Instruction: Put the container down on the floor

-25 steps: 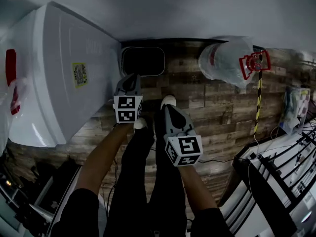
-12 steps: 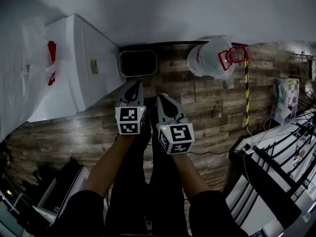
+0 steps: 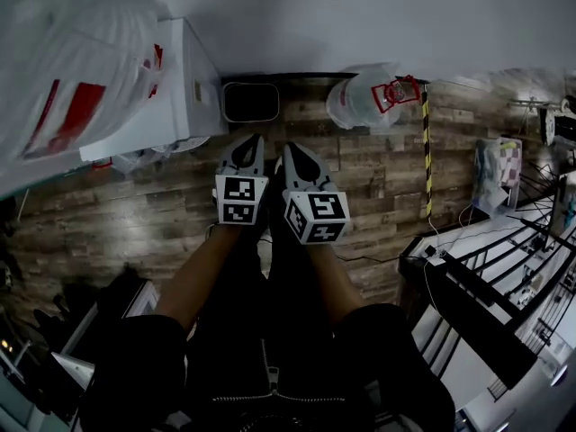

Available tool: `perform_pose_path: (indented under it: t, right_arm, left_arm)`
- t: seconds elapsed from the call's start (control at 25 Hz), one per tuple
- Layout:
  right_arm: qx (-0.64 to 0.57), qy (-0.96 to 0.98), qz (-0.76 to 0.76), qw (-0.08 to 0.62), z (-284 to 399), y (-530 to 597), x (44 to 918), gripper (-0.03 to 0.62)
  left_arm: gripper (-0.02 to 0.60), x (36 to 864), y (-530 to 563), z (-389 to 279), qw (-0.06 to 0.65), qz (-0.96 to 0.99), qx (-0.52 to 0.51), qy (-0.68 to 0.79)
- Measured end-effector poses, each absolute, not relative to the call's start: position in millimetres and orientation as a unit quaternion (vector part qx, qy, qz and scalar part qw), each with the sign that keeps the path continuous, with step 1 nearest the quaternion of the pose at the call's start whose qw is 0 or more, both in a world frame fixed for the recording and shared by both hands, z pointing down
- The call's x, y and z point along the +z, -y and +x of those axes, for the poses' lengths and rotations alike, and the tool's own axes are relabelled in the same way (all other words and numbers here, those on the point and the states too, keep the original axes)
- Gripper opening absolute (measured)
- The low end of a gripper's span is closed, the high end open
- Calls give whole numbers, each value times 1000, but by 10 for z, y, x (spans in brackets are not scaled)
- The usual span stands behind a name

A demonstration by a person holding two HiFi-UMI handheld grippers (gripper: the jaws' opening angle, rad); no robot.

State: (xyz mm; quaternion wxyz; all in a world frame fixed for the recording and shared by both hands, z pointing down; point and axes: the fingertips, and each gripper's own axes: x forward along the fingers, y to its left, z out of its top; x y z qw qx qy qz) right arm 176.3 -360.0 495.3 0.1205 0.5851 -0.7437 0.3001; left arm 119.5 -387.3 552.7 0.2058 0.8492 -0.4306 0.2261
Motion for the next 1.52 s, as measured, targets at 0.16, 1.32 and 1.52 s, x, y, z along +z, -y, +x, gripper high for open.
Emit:
perform_pose_path:
  t: [0.16,1.32,1.52]
  right_arm:
    - [286,749,587,116,1696,3477,4493,8]
    - [203,804,553,82,1110,3115,3267,8]
    - [204,812,541,87,976,3099,3277,8]
  left_arm:
    - [14,5134,3716,1108,210,849,217,434]
    - [14,3799,3416,483,177,862,144,453]
    - [14,3756,3370,411,178,860,139,457]
